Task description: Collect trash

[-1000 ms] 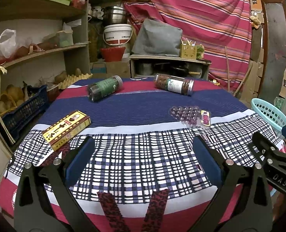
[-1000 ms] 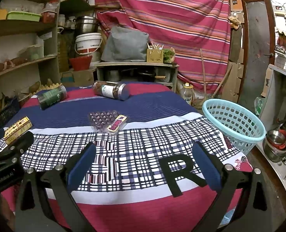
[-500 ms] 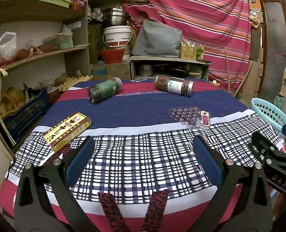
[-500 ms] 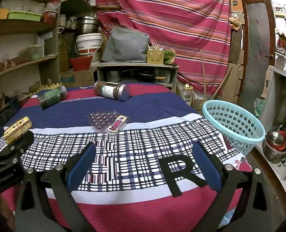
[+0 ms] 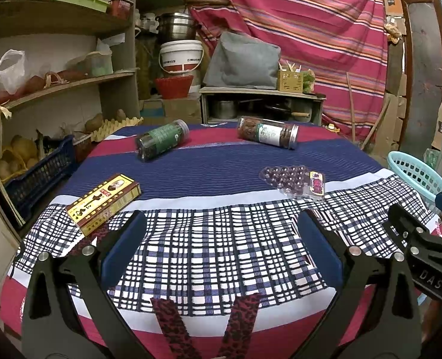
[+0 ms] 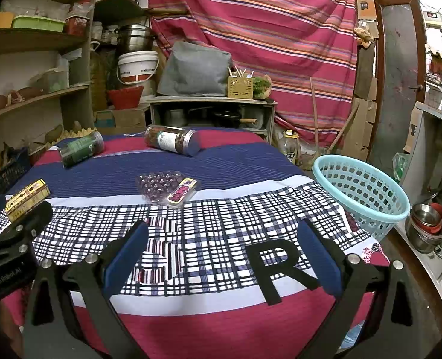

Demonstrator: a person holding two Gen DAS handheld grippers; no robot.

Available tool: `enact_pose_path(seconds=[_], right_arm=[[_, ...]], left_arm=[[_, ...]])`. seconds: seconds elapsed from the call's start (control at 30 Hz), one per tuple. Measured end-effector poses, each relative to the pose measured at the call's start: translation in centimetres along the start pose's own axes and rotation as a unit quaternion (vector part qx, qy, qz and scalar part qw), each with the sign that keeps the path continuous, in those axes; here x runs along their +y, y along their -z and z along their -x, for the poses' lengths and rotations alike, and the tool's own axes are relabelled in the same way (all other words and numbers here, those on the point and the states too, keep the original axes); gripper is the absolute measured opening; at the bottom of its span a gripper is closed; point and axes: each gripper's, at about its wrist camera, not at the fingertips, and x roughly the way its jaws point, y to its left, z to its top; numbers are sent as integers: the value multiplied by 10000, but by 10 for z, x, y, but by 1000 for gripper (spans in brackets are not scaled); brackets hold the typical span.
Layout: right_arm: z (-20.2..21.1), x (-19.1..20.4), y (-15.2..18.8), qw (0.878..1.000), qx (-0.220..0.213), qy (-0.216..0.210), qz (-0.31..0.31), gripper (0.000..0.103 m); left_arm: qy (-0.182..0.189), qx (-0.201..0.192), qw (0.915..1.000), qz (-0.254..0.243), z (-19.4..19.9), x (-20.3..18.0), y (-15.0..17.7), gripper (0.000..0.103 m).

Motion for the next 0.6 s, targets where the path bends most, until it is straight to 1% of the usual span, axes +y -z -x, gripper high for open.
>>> enact_pose_path(seconds=[0.3,0.6], right_arm=[[0,0,0,10000,-13,0,6,97],[0,-1,0,10000,-15,-1,17,97]], left_arm=[[-20,-34,10000,4,1,0,-1,98],[-56,14,9998,193,-1,6,-1,98]])
